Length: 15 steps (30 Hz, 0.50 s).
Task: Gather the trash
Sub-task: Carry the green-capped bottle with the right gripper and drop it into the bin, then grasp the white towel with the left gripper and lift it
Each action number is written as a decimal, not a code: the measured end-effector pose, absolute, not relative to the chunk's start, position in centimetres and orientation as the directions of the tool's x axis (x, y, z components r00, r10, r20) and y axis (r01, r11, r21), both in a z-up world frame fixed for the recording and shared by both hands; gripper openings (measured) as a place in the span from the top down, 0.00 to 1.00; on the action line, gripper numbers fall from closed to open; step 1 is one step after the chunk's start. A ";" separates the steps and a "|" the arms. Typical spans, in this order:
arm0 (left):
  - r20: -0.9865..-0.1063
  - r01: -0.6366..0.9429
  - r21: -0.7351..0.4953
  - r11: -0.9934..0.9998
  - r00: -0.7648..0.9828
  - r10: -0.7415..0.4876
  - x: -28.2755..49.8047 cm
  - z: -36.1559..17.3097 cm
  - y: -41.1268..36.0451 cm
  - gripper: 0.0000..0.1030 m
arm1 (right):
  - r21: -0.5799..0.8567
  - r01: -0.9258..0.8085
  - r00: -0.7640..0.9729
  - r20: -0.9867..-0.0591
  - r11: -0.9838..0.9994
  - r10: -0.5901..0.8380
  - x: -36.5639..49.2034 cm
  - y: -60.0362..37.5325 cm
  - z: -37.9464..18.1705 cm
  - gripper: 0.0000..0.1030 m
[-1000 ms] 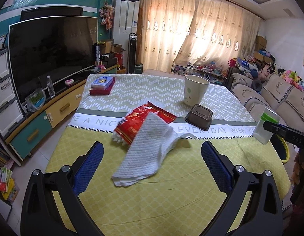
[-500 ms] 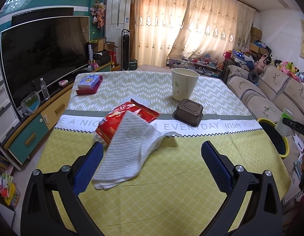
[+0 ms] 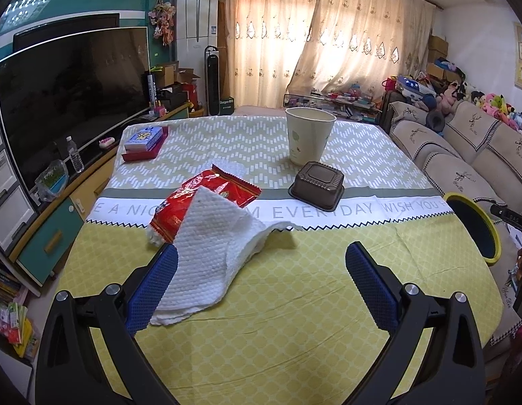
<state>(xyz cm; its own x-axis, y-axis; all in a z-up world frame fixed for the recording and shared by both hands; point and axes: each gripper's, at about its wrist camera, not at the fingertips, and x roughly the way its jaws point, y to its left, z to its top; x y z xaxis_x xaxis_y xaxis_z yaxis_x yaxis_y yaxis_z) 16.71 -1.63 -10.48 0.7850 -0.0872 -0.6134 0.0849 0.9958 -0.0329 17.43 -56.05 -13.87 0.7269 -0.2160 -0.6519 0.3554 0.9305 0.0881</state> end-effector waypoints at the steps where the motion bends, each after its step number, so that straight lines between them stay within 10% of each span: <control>1: -0.614 0.081 -0.027 0.996 0.786 -0.080 16.7 -10.5 -1.5 0.05 | 0.084 0.348 0.731 -0.648 0.934 -0.214 17.3 -55.7 -13.7 0.41; 15: -0.666 0.012 -0.027 1.000 0.746 -0.027 18.1 -12.8 1.9 0.05 | 0.106 0.226 0.768 -0.631 0.968 -0.110 16.9 -51.4 -12.3 0.41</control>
<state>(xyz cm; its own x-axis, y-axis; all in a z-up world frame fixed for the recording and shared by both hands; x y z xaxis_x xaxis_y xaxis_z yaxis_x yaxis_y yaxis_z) 18.07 1.89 -12.81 0.7456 -0.0265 -0.6659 0.0118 0.9996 -0.0266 16.92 -51.45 -12.30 0.7676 -0.1101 -0.6314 0.2262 0.9683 0.1062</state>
